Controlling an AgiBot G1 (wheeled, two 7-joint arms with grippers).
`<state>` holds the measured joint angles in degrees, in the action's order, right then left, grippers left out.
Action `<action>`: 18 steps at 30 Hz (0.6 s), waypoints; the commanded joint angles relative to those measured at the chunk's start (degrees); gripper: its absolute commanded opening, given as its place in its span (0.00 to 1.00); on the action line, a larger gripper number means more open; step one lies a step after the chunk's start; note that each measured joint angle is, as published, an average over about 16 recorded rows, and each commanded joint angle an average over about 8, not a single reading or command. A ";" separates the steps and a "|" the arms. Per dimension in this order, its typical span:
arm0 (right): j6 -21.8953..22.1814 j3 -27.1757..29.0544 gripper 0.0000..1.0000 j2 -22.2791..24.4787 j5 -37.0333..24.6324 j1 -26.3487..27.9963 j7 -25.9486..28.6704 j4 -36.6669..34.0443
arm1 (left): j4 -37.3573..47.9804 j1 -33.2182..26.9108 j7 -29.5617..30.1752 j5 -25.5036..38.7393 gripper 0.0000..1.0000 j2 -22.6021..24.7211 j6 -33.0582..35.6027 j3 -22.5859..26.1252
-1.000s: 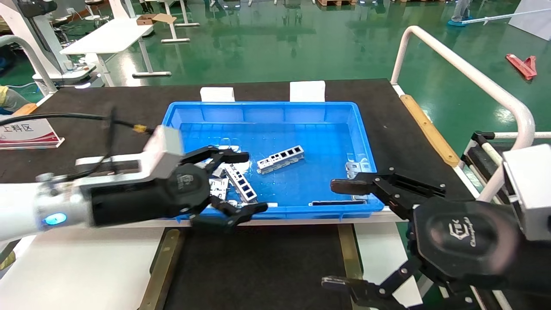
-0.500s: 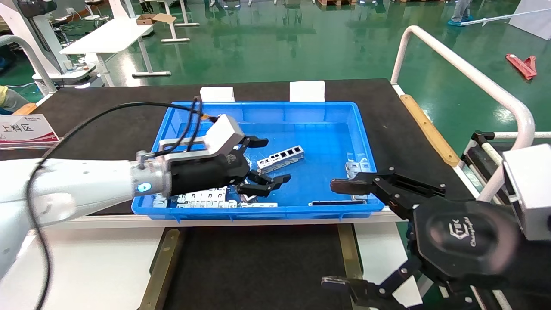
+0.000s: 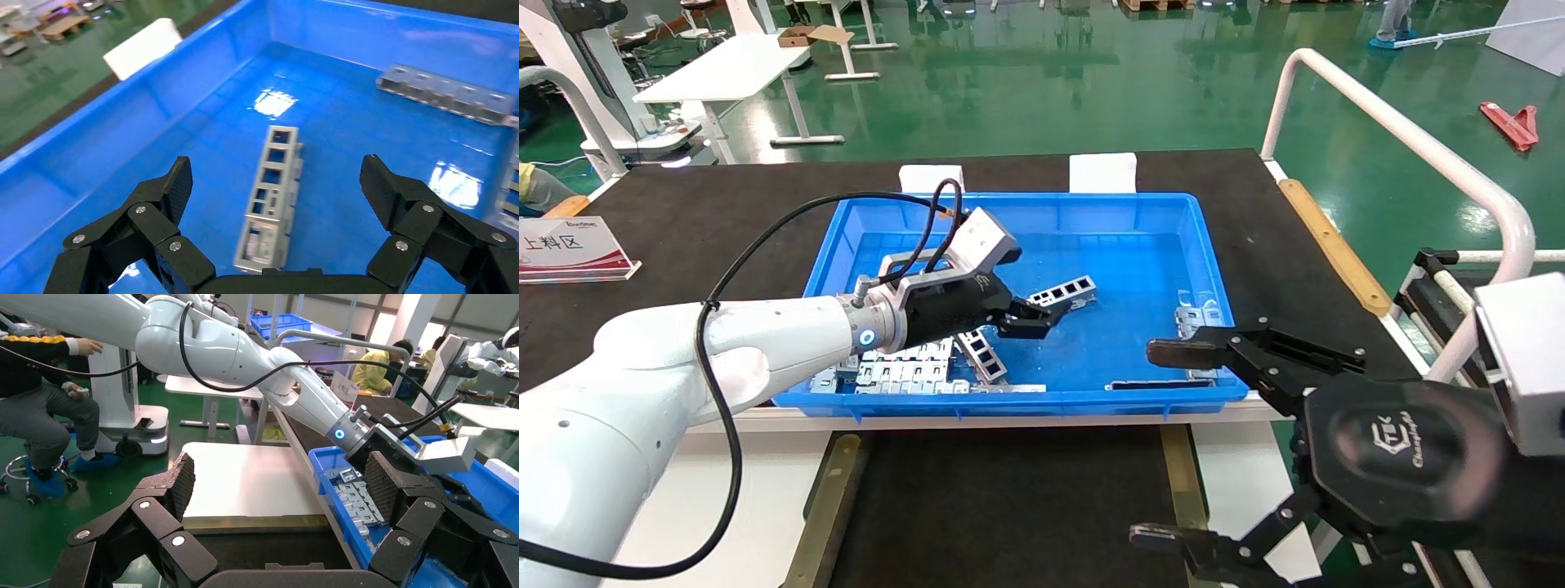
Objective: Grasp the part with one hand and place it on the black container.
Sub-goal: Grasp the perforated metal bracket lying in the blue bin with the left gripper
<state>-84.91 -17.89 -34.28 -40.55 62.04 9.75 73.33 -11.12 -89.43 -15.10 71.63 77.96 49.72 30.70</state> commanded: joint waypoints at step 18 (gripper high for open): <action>0.02 -0.04 1.00 0.02 0.03 0.01 -0.02 0.00 | -4.82 3.27 6.22 -4.64 1.00 0.42 -5.84 9.58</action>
<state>-84.89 -17.93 -34.26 -40.53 62.05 9.73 73.33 -15.83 -86.20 -9.10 66.80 78.37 43.57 40.07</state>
